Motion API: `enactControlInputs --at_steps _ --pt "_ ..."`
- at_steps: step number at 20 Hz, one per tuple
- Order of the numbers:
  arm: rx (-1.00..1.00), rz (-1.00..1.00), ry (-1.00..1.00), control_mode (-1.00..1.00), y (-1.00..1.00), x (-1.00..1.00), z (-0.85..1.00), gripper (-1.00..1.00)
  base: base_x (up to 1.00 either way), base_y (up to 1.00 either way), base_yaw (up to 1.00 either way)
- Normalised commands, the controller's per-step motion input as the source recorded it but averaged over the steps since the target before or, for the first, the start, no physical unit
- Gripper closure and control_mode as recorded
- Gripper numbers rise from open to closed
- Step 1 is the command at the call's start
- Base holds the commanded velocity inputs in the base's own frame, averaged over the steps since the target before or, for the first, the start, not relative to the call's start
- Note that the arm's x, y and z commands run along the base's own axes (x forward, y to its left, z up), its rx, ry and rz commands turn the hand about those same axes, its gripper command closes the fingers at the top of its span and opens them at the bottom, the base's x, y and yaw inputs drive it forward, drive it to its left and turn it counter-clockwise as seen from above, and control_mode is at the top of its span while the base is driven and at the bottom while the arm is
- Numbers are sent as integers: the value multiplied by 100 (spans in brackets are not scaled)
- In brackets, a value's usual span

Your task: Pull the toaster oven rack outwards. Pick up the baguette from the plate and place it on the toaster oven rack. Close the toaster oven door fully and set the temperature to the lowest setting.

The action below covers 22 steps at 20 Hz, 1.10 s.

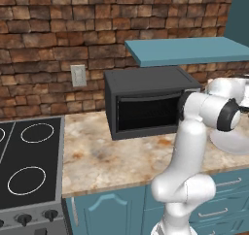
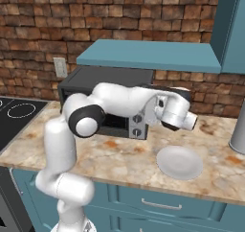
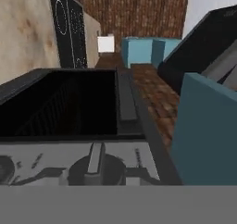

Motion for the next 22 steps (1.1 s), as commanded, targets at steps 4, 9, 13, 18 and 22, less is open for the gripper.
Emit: enactControlInputs --at_steps 4,9,13,18,22 --pt "-100 -2 -79 -100 93 -2 -17 100 0 0 0" --pt "-100 -3 -83 -100 92 -18 -8 100 0 0 0" --pt "-96 -4 -80 -100 85 -38 0 100 0 0 0" --pt "-82 -2 -65 -100 54 -18 4 100 0 0 0" --pt "-72 -1 -51 -100 52 -2 16 100 0 0 0"
